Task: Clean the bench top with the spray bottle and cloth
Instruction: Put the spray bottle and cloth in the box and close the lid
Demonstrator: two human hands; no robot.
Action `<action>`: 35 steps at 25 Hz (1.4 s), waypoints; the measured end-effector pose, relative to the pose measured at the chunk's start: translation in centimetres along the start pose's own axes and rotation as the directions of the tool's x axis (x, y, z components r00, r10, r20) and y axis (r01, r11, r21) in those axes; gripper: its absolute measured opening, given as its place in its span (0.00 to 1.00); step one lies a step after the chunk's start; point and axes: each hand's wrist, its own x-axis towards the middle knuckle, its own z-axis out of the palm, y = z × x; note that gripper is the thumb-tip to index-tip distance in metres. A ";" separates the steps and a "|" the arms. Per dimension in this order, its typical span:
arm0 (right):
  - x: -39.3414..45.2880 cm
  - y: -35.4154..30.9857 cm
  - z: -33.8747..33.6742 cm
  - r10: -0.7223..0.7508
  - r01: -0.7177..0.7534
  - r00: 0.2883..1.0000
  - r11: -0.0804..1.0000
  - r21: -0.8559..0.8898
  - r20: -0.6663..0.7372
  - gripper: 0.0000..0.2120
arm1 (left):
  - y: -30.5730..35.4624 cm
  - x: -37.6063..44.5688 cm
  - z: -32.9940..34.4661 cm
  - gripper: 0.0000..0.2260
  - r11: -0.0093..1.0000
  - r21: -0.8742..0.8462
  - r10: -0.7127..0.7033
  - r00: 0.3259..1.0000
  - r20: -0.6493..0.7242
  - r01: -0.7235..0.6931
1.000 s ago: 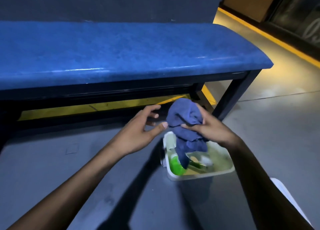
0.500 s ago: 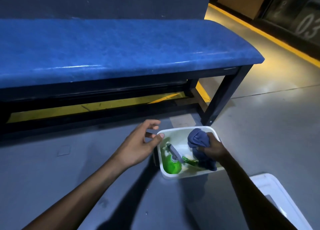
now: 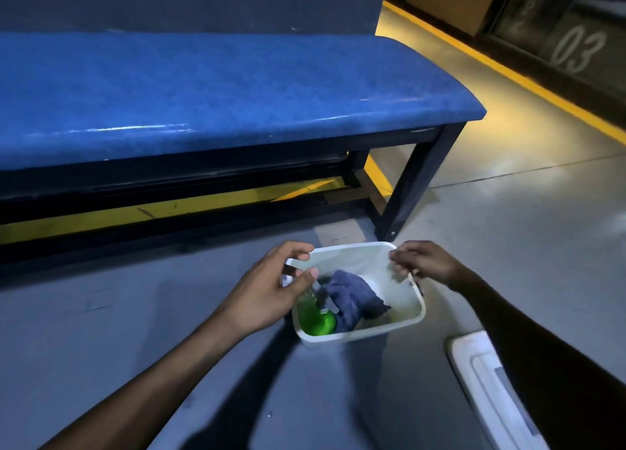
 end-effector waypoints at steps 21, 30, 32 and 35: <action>-7.7 25.3 7.1 0.298 -0.461 0.884 0.684 -0.566 -0.361 0.32 | -0.2 -0.6 1.1 0.16 0.993 0.115 0.024 0.998 0.060 -0.031; -8.1 20.7 7.6 0.177 -0.309 0.951 0.596 -0.742 -0.253 0.06 | 0.1 -0.7 2.0 0.16 0.988 0.141 0.047 0.996 0.078 -0.058; -8.2 21.1 6.6 0.155 -0.346 0.936 0.577 -0.739 -0.317 0.14 | 0.0 -1.0 1.8 0.17 0.984 0.167 0.055 0.995 0.084 -0.069; -8.4 23.3 4.6 0.218 -0.485 0.850 0.681 -0.549 -0.480 0.19 | -0.1 -1.1 1.6 0.17 0.983 0.170 0.057 0.995 0.087 -0.071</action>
